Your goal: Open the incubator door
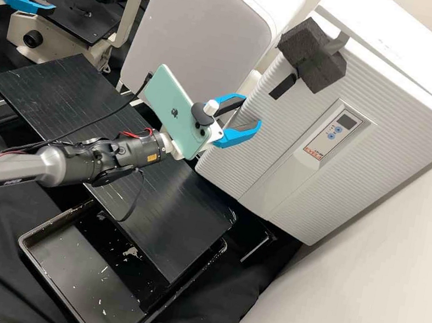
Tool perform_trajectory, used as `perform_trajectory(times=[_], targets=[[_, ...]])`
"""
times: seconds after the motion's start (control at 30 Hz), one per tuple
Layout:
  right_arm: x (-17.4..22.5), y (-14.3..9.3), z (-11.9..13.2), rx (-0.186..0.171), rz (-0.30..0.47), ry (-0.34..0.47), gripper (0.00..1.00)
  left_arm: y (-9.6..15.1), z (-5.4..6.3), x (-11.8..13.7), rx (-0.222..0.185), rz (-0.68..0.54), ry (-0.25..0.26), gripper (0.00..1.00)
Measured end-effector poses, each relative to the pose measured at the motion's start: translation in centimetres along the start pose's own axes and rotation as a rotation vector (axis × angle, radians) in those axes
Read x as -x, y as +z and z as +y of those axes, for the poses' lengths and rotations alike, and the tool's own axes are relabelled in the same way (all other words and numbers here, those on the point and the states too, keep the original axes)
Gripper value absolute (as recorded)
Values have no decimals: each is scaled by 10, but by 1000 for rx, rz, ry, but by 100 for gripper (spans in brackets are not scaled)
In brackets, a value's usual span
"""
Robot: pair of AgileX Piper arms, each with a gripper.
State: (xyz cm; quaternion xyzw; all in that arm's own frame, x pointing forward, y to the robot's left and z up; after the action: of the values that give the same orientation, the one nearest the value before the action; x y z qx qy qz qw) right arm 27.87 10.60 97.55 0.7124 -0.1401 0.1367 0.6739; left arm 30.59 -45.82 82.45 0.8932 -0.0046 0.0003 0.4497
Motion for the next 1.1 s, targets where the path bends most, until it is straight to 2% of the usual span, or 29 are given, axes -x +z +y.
perform_trajectory(times=[0.27, 0.53, 0.63, 0.83, 0.93, 0.97, 1.1], targets=[[35, -3, 19, -13, -26, 73, 0, 0, 0, 0, 0, 0, 0, 100], [54, 3, 39, -6, -75, 135, 0, 0, 0, 0, 0, 0, 0, 100], [57, 5, 45, 27, -93, 146, 0, 0, 0, 0, 0, 0, 0, 100], [59, 13, 51, 39, -145, 145, 0, 0, 0, 0, 0, 0, 0, 100], [59, 15, 51, 70, -162, 136, 0, 0, 0, 0, 0, 0, 0, 100], [59, 15, 52, 77, -165, 135, 100, 0, 0, 0, 0, 0, 0, 100], [57, 16, 54, 99, -190, 120, 100, 0, 0, 0, 0, 0, 0, 100]])
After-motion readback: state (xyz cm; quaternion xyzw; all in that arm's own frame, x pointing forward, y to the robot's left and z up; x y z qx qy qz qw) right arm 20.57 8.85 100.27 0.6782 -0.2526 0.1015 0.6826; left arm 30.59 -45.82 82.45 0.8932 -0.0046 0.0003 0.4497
